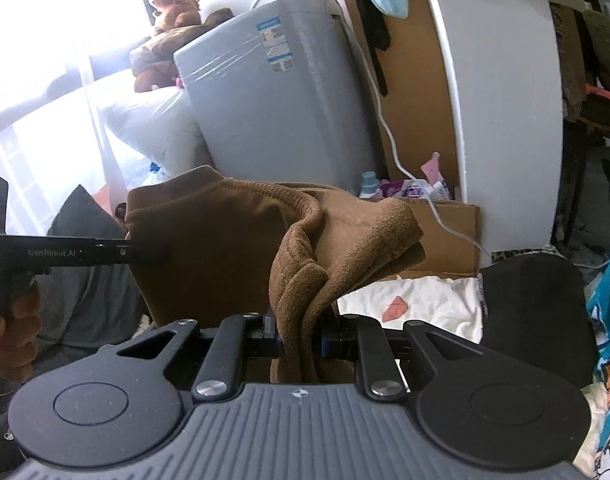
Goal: Fold clothes
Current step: 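Lift the folded brown shirt off the sheet with both tools, then carry the folded shirt with both tools toward the teal blanket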
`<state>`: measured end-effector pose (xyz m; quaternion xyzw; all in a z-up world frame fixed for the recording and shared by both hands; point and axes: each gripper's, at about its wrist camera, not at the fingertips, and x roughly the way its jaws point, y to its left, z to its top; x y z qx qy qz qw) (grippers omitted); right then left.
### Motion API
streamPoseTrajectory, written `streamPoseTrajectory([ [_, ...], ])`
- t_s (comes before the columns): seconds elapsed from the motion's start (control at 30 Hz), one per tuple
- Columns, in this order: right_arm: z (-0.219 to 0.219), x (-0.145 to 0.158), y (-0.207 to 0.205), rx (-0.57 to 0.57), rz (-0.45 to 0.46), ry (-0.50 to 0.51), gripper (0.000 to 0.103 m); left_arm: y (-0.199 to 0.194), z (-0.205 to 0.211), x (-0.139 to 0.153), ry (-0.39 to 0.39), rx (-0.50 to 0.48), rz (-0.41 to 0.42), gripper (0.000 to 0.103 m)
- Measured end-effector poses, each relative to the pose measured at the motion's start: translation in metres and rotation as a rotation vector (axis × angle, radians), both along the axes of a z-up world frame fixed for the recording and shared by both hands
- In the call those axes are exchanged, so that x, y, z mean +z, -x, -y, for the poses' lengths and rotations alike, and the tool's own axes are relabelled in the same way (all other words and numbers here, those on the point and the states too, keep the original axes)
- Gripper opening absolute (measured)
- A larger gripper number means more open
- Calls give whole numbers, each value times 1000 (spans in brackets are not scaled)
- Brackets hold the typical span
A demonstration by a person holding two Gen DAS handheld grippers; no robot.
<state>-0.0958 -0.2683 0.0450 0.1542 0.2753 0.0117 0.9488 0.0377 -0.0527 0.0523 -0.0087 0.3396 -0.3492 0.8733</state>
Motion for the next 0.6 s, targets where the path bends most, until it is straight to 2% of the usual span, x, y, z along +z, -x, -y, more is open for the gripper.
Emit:
streamPoseTrajectory([
  [0.27, 36, -6, 0, -51, 34, 0, 16, -11, 28, -5, 3, -31, 7, 4],
  [0.6, 100, -39, -6, -130, 47, -18, 16, -38, 75, -48, 39, -60, -35, 3],
])
